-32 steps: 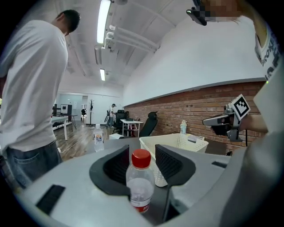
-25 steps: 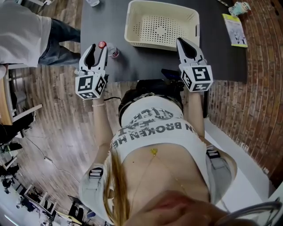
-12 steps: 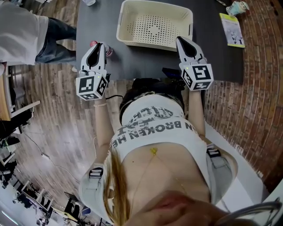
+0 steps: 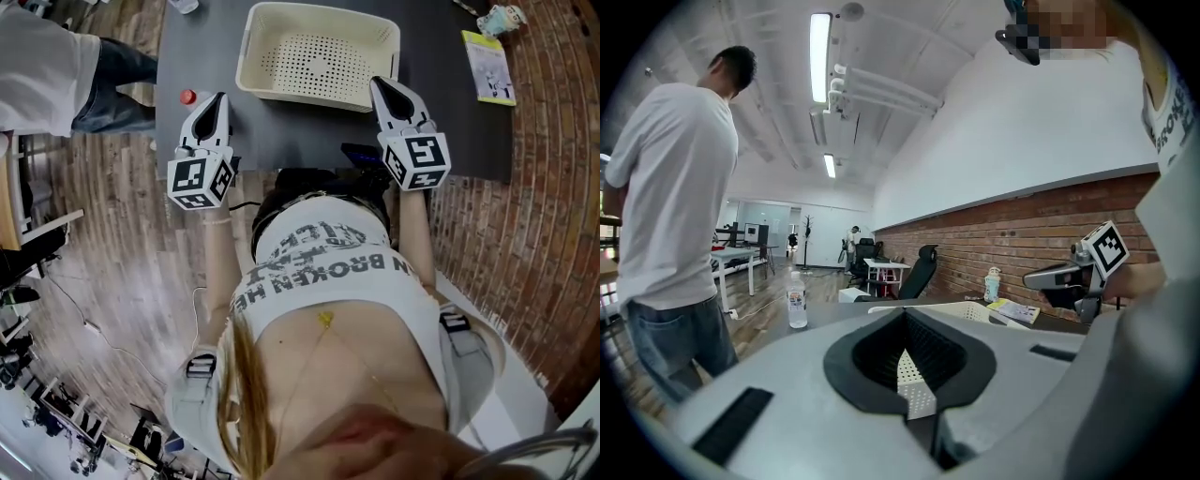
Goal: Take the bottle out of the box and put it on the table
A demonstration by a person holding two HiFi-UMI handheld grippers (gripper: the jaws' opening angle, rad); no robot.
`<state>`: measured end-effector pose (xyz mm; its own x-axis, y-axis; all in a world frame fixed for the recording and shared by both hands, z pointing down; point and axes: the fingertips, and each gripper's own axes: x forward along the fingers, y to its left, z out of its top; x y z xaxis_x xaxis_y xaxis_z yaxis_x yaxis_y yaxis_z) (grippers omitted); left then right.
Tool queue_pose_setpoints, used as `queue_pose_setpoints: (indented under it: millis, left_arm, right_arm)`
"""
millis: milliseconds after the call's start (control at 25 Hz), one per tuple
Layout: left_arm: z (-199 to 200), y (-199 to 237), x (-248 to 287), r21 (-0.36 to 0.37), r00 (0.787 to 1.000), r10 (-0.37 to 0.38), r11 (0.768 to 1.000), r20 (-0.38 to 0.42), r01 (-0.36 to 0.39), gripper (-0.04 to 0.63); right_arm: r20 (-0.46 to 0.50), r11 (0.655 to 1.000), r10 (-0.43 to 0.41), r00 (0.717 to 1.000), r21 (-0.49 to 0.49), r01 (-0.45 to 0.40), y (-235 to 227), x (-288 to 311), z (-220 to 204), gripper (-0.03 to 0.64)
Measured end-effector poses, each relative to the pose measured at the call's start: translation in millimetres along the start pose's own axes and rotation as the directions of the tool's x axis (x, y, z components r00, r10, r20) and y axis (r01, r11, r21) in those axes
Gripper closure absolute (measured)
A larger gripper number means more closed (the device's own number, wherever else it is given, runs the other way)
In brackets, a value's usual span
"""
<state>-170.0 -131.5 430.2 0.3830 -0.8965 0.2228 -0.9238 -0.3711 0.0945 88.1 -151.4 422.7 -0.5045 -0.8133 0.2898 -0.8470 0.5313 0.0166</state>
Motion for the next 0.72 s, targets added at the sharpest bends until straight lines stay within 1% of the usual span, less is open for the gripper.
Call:
queue_pose_setpoints:
  millis: [120, 520, 720]
  left_arm:
    - [-1.2, 0.4, 0.0, -0.013, 1.000, 0.011, 1.000, -0.005, -0.011, 0.589]
    - [-11.8, -9.2, 3.0, -0.023, 0.999, 0.041, 0.999, -0.034, -0.042, 0.589]
    - [-10.2, -12.0, 3.1, -0.021, 0.997, 0.065, 0.998, -0.031, -0.066, 0.588]
  right_arm:
    - [-0.004, 1.000, 0.008, 1.000, -0.004, -0.008, -3.7, 0.5, -0.9, 0.607]
    - [-0.016, 0.999, 0.031, 0.999, -0.007, -0.031, -13.0, -0.8, -8.8, 0.607]
    - [-0.018, 0.999, 0.046, 0.999, -0.010, -0.046, -17.6, -1.7, -11.7, 0.607]
